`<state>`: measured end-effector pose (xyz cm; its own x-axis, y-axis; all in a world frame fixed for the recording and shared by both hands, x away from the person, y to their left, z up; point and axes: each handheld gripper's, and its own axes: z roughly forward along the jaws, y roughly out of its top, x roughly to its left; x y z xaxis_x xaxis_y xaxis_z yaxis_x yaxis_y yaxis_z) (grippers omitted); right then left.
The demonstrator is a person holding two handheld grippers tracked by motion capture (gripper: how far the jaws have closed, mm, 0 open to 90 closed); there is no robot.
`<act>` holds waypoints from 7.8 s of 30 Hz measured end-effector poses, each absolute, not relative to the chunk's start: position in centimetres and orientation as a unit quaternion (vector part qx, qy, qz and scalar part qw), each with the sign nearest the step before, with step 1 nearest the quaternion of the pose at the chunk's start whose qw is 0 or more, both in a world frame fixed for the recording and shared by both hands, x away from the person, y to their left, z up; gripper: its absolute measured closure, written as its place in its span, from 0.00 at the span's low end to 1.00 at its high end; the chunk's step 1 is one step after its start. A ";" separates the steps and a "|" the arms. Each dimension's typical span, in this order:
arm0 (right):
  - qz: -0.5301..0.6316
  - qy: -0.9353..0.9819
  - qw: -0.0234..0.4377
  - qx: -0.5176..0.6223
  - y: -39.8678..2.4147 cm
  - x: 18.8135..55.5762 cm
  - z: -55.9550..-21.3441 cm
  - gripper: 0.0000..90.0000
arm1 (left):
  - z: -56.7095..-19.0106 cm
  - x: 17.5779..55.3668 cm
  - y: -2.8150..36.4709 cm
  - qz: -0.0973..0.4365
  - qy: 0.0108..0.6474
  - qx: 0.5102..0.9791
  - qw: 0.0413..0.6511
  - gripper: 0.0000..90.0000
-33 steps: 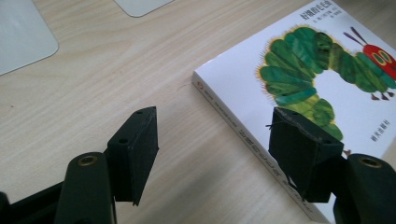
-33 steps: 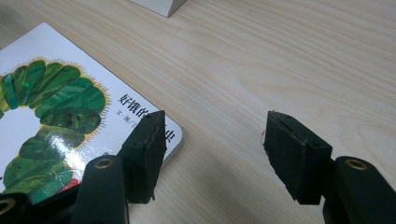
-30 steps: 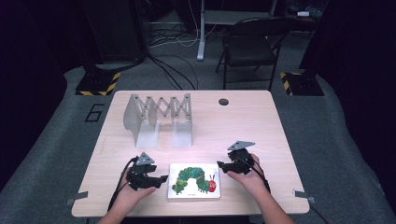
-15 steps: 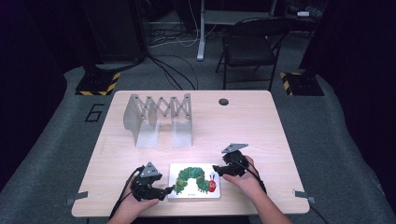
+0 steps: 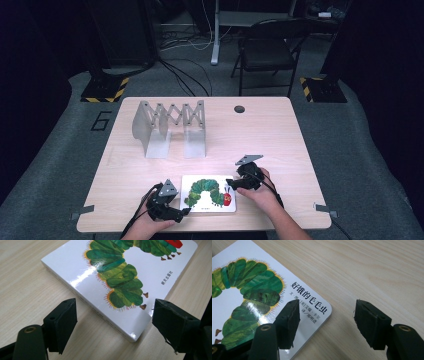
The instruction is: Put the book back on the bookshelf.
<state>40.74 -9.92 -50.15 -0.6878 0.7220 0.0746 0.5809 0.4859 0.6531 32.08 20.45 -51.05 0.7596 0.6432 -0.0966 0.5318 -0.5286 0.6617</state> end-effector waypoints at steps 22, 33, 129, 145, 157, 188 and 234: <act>0.338 0.860 0.064 0.377 -9.1 40.5 -50.7 0.38 | -52.0 31.4 19.1 0.104 0.332 0.875 0.337 0.15; 0.335 0.861 0.062 0.377 -8.5 40.5 -50.7 0.37 | -52.2 31.2 18.2 0.121 0.349 0.869 0.330 0.08; 0.308 0.839 0.031 0.447 -8.3 44.1 -49.2 0.37 | -52.4 32.8 15.7 0.144 0.391 0.855 0.308 0.00; 0.315 0.838 0.037 0.444 -8.4 43.9 -48.6 0.38 | -52.4 32.8 15.3 0.151 0.404 0.849 0.305 0.00; 0.323 0.840 0.047 0.434 -8.5 43.7 -47.8 0.38 | -52.3 33.0 15.3 0.151 0.407 0.850 0.299 0.00; 0.330 0.842 0.055 0.424 -8.3 43.4 -46.2 0.39 | -52.1 33.3 14.8 0.155 0.427 0.844 0.285 0.00; 0.312 0.853 0.058 0.415 -7.9 43.5 -45.7 0.40 | -51.7 33.3 14.2 0.176 0.409 0.854 0.269 0.00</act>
